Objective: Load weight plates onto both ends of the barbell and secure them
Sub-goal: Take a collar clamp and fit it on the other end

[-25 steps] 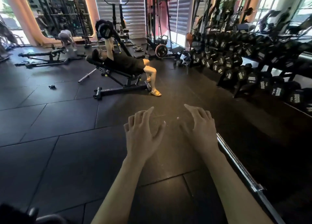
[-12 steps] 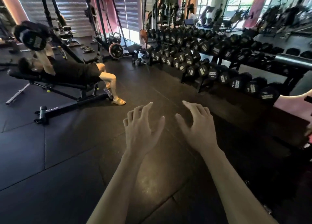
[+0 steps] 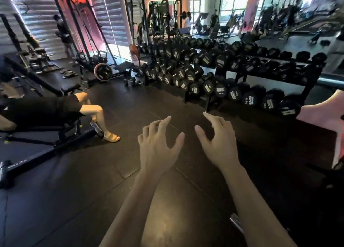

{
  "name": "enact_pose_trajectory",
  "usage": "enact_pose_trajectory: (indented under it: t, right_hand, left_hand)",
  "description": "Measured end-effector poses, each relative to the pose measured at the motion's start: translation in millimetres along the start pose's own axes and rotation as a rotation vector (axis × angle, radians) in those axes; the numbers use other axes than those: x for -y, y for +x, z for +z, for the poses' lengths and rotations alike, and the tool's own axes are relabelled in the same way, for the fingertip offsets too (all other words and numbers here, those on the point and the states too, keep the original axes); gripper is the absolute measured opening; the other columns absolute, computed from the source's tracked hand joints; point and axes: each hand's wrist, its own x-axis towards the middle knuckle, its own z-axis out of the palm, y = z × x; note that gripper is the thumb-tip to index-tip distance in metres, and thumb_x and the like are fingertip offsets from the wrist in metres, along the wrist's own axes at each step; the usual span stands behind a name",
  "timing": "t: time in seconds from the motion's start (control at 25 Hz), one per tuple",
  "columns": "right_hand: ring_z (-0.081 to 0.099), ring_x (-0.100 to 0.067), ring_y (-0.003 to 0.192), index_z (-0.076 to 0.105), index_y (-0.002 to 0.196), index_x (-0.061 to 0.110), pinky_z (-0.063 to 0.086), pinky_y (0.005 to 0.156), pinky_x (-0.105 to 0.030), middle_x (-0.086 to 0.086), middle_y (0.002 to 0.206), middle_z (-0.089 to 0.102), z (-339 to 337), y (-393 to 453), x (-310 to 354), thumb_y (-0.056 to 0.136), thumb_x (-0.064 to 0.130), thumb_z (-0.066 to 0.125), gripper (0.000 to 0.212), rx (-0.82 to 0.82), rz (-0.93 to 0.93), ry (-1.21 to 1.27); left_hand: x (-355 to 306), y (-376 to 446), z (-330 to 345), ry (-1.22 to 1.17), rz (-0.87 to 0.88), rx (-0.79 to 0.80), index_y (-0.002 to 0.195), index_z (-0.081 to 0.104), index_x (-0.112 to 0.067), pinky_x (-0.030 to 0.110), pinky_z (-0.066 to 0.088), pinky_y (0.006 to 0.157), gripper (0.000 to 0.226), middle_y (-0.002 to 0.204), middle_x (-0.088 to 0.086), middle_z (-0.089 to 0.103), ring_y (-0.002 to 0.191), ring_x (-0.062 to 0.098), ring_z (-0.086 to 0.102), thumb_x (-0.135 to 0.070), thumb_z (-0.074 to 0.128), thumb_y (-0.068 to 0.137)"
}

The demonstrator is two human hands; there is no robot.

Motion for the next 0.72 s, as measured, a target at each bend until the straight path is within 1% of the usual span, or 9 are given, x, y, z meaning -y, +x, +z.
enact_pose_trajectory:
  t: [0.08, 0.16, 0.32, 0.4, 0.52, 0.6, 0.72]
  right_hand:
    - [0.048, -0.009, 0.115, 0.049, 0.138, 0.026, 0.042, 0.096, -0.033, 0.008, 0.131, 0.056, 13, 31, -22, 0.094, 0.049, 0.054, 0.050, -0.018, 0.023, -0.017]
    - [0.047, -0.008, 0.115, 0.049, 0.138, 0.027, 0.044, 0.096, -0.035, 0.008, 0.131, 0.056, 28, 63, -49, 0.094, 0.049, 0.054, 0.050, -0.048, 0.055, -0.046]
    - [0.047, -0.009, 0.118, 0.049, 0.138, 0.028, 0.047, 0.097, -0.039, 0.008, 0.130, 0.056, 56, 129, -107, 0.093, 0.050, 0.054, 0.050, -0.130, 0.135, -0.147]
    - [0.047, -0.010, 0.119, 0.049, 0.138, 0.027, 0.047, 0.097, -0.039, 0.007, 0.131, 0.056, 70, 168, -124, 0.093, 0.050, 0.054, 0.050, -0.155, 0.170, -0.185]
    - [0.047, -0.009, 0.119, 0.048, 0.139, 0.028, 0.045, 0.099, -0.035, 0.008, 0.132, 0.056, 90, 238, -144, 0.093, 0.050, 0.054, 0.051, -0.162, 0.188, -0.249]
    - [0.047, -0.008, 0.119, 0.048, 0.139, 0.029, 0.043, 0.098, -0.033, 0.009, 0.131, 0.056, 95, 278, -167, 0.093, 0.051, 0.053, 0.051, -0.200, 0.191, -0.300]
    - [0.048, -0.009, 0.117, 0.046, 0.139, 0.031, 0.047, 0.096, -0.039, 0.010, 0.131, 0.056, 91, 308, -212, 0.092, 0.053, 0.052, 0.052, -0.259, 0.283, -0.353]
  left_hand:
    - [5, 35, 29, -0.037, 0.013, 0.043, 0.144, 0.039, -0.037, 0.038, 0.027, 0.107, 0.066, 0.139, -0.010, 0.046, 0.128, 0.012, 0.036, -0.072, 0.035, 0.088]
    - [10, 75, 66, -0.084, 0.055, 0.081, 0.144, 0.039, -0.037, 0.036, 0.025, 0.105, 0.067, 0.140, -0.010, 0.046, 0.129, 0.012, 0.036, -0.073, 0.034, 0.087]
    - [14, 160, 142, -0.157, 0.141, 0.144, 0.144, 0.039, -0.037, 0.039, 0.029, 0.105, 0.066, 0.139, -0.007, 0.047, 0.129, 0.014, 0.037, -0.073, 0.035, 0.088]
    - [14, 205, 175, -0.207, 0.194, 0.160, 0.144, 0.039, -0.036, 0.037, 0.027, 0.104, 0.066, 0.140, -0.006, 0.047, 0.130, 0.015, 0.037, -0.072, 0.036, 0.088]
    - [11, 283, 220, -0.293, 0.227, 0.178, 0.143, 0.041, -0.035, 0.040, 0.031, 0.104, 0.066, 0.139, -0.005, 0.049, 0.130, 0.016, 0.038, -0.071, 0.038, 0.088]
    - [2, 331, 255, -0.317, 0.273, 0.199, 0.143, 0.041, -0.035, 0.042, 0.033, 0.104, 0.065, 0.137, -0.005, 0.050, 0.128, 0.017, 0.039, -0.070, 0.038, 0.088]
    - [-17, 376, 309, -0.361, 0.328, 0.241, 0.144, 0.040, -0.035, 0.040, 0.032, 0.103, 0.066, 0.137, -0.006, 0.049, 0.128, 0.016, 0.039, -0.070, 0.037, 0.089]
